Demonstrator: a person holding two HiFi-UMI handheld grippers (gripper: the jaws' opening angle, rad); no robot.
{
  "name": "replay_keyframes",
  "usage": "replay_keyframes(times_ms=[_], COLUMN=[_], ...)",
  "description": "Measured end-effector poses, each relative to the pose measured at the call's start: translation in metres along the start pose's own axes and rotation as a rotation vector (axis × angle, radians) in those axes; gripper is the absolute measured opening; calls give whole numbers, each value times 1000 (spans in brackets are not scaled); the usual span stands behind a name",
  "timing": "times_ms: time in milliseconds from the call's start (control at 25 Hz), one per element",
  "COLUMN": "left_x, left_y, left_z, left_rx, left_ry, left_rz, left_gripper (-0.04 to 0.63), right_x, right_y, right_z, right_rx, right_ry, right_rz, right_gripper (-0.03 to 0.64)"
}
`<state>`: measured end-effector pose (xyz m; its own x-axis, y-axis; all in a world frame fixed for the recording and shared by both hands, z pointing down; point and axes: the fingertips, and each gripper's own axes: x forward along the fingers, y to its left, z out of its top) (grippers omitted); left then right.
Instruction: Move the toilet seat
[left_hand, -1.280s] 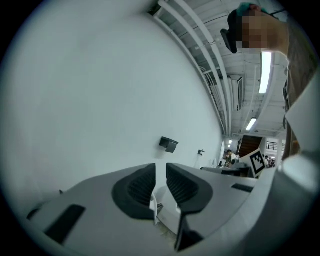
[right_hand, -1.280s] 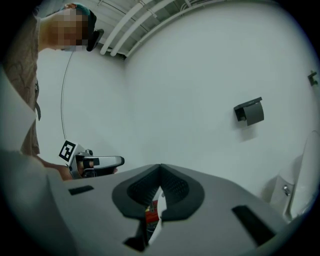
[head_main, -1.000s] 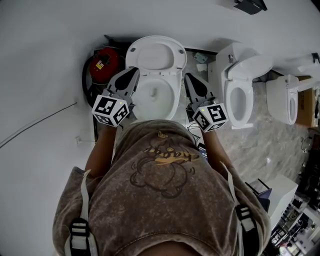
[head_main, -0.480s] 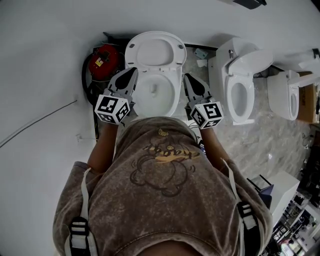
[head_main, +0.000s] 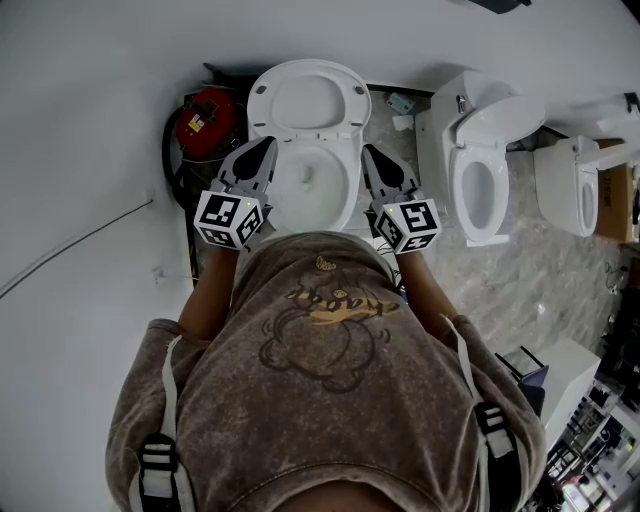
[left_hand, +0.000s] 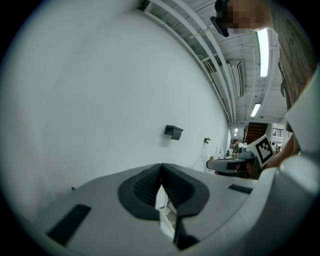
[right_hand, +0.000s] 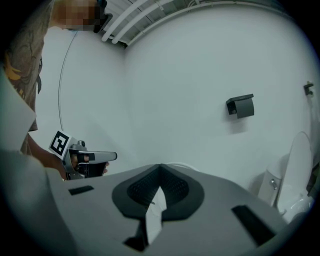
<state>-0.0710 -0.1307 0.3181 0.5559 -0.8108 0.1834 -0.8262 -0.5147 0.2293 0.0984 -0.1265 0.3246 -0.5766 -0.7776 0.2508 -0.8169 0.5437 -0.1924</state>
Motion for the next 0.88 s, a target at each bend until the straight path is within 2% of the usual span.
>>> replay_keyframes(times_ms=[440,880], left_x=[-2,-2], left_y=[4,6], left_z=[3,4], left_rx=[-12,-35], left_ry=[-3,8], left_rz=[30,41], left_gripper=[11,11], right_x=[2,4], right_y=[-4,-4], right_z=[9,8], right_rx=[11,14], right_ry=[-22,-10], right_rz=[-20,14], right_gripper=[-2,-3])
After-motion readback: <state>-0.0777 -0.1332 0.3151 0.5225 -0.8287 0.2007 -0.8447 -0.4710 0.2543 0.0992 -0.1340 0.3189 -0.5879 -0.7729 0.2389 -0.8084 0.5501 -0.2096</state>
